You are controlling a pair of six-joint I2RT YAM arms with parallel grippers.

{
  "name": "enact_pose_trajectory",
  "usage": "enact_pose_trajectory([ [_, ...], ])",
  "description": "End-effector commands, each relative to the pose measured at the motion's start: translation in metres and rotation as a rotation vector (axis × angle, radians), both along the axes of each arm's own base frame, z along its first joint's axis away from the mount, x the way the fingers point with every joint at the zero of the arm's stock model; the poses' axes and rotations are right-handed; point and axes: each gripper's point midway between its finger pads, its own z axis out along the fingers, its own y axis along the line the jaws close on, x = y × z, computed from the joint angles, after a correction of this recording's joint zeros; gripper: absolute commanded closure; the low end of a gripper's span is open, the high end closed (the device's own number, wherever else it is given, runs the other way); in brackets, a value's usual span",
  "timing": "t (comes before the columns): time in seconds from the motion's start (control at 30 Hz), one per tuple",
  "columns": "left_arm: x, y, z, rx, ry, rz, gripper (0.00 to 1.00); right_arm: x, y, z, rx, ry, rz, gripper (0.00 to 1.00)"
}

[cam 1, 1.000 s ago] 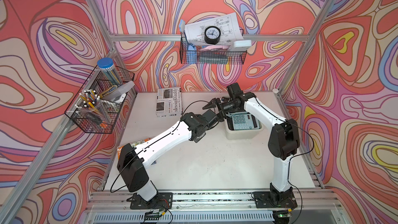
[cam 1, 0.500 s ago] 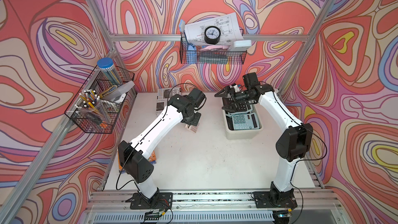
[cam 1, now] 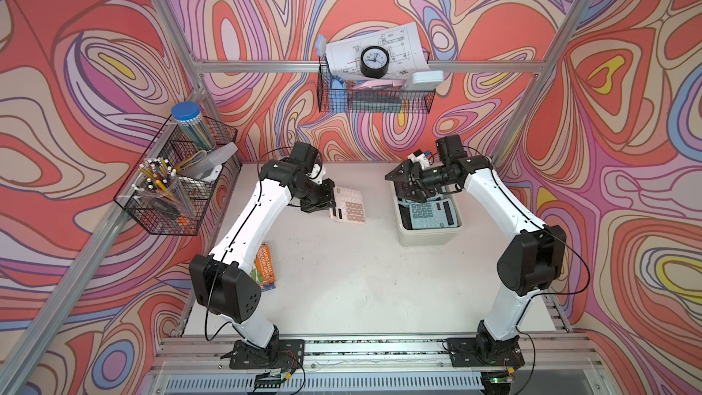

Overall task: Put the calculator in the storage box
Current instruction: Pick up the calculator at the center of the board.

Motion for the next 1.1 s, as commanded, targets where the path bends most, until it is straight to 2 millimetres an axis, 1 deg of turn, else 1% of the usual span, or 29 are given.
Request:
enact_pose_trajectory([
  [0.0, 0.003, -0.017, 0.035, -0.285, -0.036, 0.006, 1.0, -0.01, 0.001, 0.008, 0.039, -0.068, 0.045, 0.05],
  [0.07, 0.004, -0.018, 0.036, -0.349, -0.029, 0.012, 1.0, -0.013, 0.003, 0.002, 0.061, -0.054, 0.06, 0.06],
  [0.1, 0.004, -0.019, 0.037, -0.37, -0.029, 0.009, 1.0, -0.018, 0.003, 0.01, 0.08, -0.072, 0.066, 0.06],
  [0.23, 0.001, -0.027, 0.04, -0.451, -0.006, -0.027, 1.0, -0.025, 0.007, 0.005, 0.123, -0.037, 0.094, 0.1],
  [0.3, 0.0, -0.032, 0.042, -0.493, 0.003, -0.048, 1.0, -0.028, 0.008, 0.003, 0.146, -0.016, 0.109, 0.15],
  [0.37, -0.002, -0.036, 0.044, -0.528, 0.009, -0.063, 1.0, -0.03, 0.011, 0.005, 0.177, -0.006, 0.124, 0.17],
  [0.5, -0.003, -0.042, 0.045, -0.594, 0.026, -0.077, 1.0, -0.032, 0.013, 0.007, 0.221, 0.011, 0.134, 0.28],
  [0.6, -0.004, -0.045, 0.043, -0.637, 0.046, -0.08, 1.0, -0.032, 0.014, 0.007, 0.237, 0.021, 0.136, 0.37],
  [0.73, -0.006, -0.046, 0.04, -0.66, 0.061, -0.081, 1.0, -0.033, 0.015, 0.009, 0.249, 0.023, 0.139, 0.44],
  [0.83, -0.007, -0.048, 0.038, -0.682, 0.07, -0.084, 1.0, -0.034, 0.015, 0.006, 0.249, 0.03, 0.138, 0.45],
  [1.07, -0.009, -0.05, 0.037, -0.724, 0.089, -0.088, 1.0, -0.035, 0.014, 0.004, 0.246, 0.036, 0.136, 0.45],
])
